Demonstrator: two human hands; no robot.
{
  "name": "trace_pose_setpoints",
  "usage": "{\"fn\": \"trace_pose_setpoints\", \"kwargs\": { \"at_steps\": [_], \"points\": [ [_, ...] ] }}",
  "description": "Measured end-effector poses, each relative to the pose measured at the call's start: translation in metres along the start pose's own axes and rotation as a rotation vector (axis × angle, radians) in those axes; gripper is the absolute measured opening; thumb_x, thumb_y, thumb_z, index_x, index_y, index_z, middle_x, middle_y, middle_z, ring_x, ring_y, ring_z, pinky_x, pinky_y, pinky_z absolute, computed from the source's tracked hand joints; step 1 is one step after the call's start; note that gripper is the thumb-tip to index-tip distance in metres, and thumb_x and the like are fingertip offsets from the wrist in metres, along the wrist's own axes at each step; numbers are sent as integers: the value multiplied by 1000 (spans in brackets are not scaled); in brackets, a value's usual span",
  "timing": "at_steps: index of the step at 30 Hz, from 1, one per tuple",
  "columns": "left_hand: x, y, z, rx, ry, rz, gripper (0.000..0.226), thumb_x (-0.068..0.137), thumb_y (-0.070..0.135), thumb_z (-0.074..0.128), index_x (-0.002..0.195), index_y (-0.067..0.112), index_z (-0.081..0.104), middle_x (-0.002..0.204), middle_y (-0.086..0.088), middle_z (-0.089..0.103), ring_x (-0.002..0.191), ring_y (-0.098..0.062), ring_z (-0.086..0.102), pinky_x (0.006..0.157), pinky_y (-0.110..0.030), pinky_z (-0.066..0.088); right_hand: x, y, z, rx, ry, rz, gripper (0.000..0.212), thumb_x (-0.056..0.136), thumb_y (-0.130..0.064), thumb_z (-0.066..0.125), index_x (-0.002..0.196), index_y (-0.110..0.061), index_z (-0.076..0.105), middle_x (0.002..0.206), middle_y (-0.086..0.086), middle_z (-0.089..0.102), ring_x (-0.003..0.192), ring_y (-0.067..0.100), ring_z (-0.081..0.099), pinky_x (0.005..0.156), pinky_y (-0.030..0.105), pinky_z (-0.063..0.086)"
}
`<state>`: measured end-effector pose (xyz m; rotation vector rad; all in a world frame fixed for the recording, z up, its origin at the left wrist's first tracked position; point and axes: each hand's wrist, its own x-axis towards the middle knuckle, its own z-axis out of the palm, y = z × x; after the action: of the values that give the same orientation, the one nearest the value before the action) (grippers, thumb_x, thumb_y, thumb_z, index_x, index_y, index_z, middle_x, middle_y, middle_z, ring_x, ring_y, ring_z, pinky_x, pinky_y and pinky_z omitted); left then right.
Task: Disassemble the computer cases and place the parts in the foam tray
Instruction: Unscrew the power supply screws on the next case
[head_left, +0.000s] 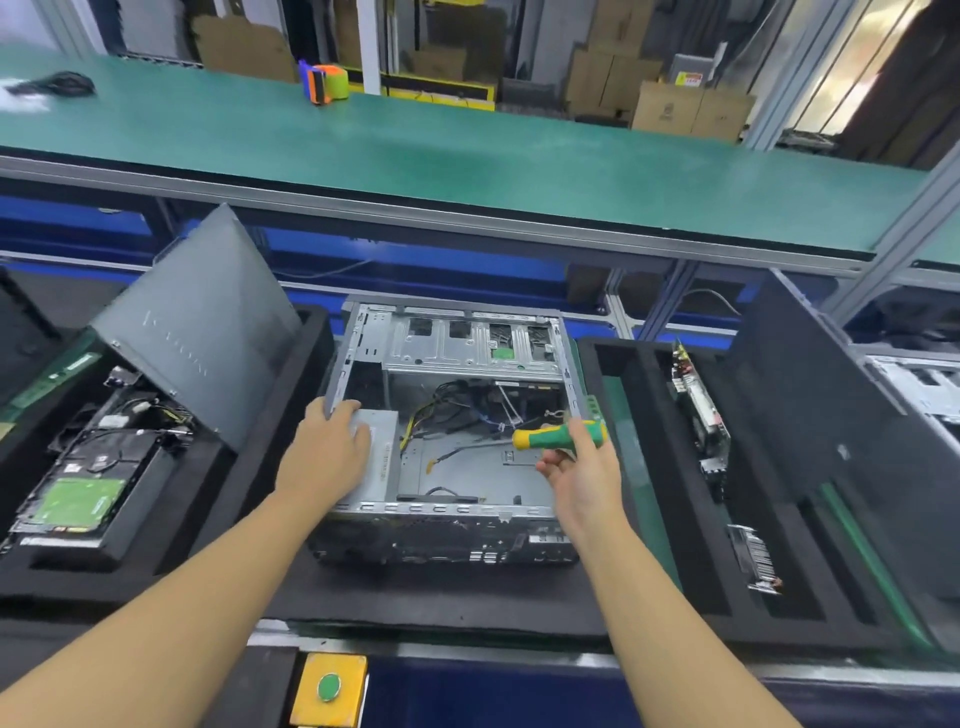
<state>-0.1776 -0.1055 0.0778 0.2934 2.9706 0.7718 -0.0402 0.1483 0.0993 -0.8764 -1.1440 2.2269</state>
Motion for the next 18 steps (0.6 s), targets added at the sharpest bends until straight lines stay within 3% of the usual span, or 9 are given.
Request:
{"fn": "trace_pose_setpoints", "kwargs": {
  "at_steps": [9, 14, 16, 18],
  "points": [
    [-1, -9, -4, -8, -64, 58, 45, 104, 24, 37, 148, 28, 40, 163, -13, 16, 120, -38, 56, 92, -45, 45, -12, 0, 4, -30, -9, -38, 7, 102, -19, 57, 99, -13, 55, 73, 5, 64, 51, 15, 54, 51, 28, 53],
    [-8, -16, -6, -40, -177, 51, 50, 101, 36, 43, 150, 37, 33, 167, -8, -4, 129, -33, 52, 98, -44, 43, -19, -1, -1, 4, -49, -39, 10, 100, -20, 61, 100, -11, 56, 65, 1, 67, 52, 16, 59, 53, 28, 56],
    [-12, -13, -6, -96, -139, 17, 58, 98, 45, 51, 151, 37, 30, 167, -7, 4, 136, -33, 45, 104, -48, 41, -22, 0, -5, 0, -64, -36, 11, 99, -16, 62, 102, -8, 54, 69, 5, 68, 55, 18, 61, 54, 30, 57],
    [-11, -13, -6, -203, -68, -86, 74, 95, 48, 59, 156, 30, 21, 160, -10, 29, 136, -35, 43, 105, -50, 41, -24, 1, -10, -27, -79, -46, 12, 99, -12, 62, 103, -7, 51, 77, 12, 66, 58, 20, 62, 56, 32, 58]
  ]
}}
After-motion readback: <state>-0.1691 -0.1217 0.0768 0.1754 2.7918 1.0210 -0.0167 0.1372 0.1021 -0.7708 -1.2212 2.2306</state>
